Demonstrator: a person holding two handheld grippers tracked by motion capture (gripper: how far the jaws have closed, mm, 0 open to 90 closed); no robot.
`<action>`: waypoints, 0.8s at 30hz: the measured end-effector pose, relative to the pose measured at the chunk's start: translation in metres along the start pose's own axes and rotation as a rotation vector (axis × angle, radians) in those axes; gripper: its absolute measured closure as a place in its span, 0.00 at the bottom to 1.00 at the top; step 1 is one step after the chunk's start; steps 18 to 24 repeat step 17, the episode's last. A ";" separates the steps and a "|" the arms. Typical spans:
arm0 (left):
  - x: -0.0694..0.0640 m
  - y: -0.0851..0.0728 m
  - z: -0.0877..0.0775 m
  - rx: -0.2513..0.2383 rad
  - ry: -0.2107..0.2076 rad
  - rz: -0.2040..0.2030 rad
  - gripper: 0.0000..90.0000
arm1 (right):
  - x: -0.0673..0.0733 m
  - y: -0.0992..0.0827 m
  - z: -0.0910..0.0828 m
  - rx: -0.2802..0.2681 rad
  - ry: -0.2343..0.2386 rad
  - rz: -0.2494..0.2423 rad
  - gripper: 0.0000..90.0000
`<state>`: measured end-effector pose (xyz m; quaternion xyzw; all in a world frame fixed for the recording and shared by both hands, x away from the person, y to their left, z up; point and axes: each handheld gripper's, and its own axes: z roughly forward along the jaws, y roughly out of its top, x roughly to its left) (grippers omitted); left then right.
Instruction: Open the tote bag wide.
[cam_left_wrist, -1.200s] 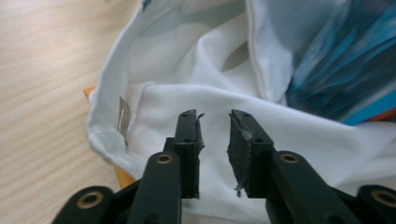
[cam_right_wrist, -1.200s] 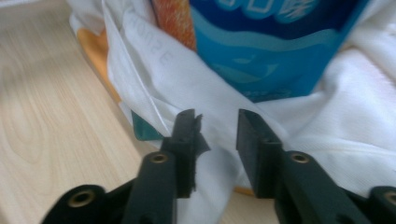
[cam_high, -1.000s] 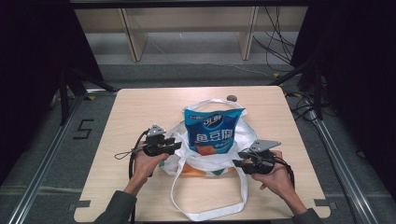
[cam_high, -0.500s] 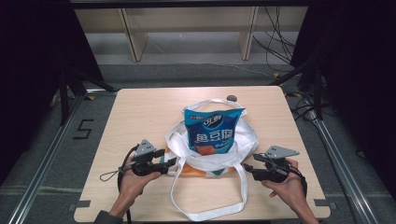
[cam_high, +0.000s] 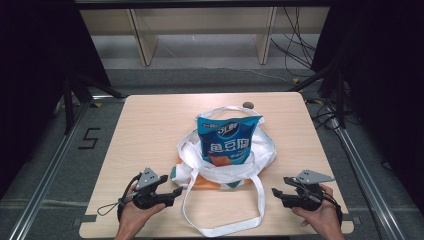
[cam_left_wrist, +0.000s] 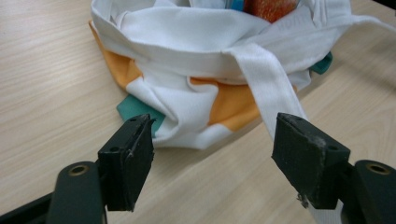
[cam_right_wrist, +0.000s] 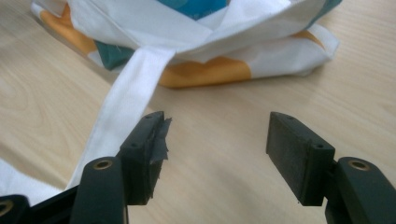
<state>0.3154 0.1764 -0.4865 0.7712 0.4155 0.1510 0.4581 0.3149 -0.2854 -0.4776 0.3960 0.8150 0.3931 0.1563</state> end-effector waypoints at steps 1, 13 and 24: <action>-0.001 -0.002 -0.002 0.001 0.010 0.003 0.31 | 0.000 0.000 0.000 0.000 0.000 0.000 0.43; -0.003 -0.014 -0.007 0.005 0.031 -0.011 0.26 | 0.000 -0.020 -0.008 0.027 -0.032 0.014 0.40; -0.002 -0.014 -0.006 0.011 0.032 -0.002 0.25 | -0.001 -0.020 -0.006 0.042 -0.007 0.017 0.40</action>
